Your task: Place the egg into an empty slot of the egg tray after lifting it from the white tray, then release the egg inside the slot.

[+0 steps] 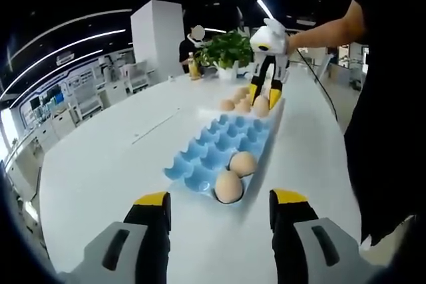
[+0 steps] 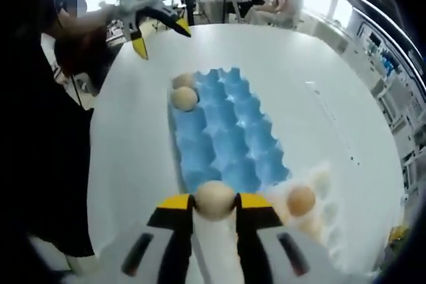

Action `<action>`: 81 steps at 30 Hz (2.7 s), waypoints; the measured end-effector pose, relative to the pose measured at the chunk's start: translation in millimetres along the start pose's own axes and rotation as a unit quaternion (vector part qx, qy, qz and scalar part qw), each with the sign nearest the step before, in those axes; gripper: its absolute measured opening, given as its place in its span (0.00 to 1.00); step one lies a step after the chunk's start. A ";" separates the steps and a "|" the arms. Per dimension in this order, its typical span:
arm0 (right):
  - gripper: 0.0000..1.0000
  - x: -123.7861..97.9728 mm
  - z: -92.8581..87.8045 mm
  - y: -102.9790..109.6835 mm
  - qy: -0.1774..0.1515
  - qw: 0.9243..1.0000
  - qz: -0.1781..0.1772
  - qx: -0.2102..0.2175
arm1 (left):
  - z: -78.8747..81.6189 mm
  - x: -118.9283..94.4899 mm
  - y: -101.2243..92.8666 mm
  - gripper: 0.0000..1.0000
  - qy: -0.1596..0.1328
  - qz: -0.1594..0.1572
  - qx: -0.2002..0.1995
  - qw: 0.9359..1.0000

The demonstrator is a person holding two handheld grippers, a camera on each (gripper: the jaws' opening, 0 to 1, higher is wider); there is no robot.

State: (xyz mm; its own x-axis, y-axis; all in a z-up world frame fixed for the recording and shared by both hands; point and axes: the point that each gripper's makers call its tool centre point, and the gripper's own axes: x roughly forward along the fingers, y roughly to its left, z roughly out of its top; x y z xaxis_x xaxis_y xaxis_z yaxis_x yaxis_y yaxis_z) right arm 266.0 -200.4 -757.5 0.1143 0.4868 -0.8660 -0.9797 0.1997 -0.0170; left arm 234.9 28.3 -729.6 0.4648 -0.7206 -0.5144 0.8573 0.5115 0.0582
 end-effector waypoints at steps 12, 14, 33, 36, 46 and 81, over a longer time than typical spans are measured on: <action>0.24 19.6 28.7 12.0 -0.012 0.999 0.023 -0.021 | -2.5 -4.5 2.5 0.59 0.000 0.006 -0.003 1.000; 0.24 23.0 35.0 14.3 -0.016 0.999 0.030 -0.023 | -2.7 -4.5 3.1 0.59 0.001 0.007 -0.003 1.000; 0.24 55.2 75.3 29.3 -0.036 0.996 0.063 -0.056 | -3.1 -6.0 2.7 0.58 0.002 0.008 -0.005 1.000; 0.24 58.6 77.2 29.9 -0.037 0.996 0.067 -0.056 | -3.6 -6.3 2.6 0.58 0.002 0.008 -0.005 1.000; 0.25 73.7 77.4 33.4 -0.027 0.994 0.083 -0.061 | -1.3 -7.0 4.0 0.58 -0.003 0.012 -0.005 1.000; 0.26 64.5 63.9 33.4 -0.058 0.993 0.088 -0.063 | 5.6 -11.9 8.5 0.56 -0.013 0.019 -0.002 1.000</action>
State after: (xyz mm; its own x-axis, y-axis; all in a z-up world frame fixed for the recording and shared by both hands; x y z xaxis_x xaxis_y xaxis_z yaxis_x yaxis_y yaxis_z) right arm 251.1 -108.0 -782.0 -0.0488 0.6003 -0.7983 -0.9982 -0.0006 0.0606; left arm 237.9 38.5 -718.1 0.5027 -0.7120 -0.4903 0.8381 0.5404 0.0745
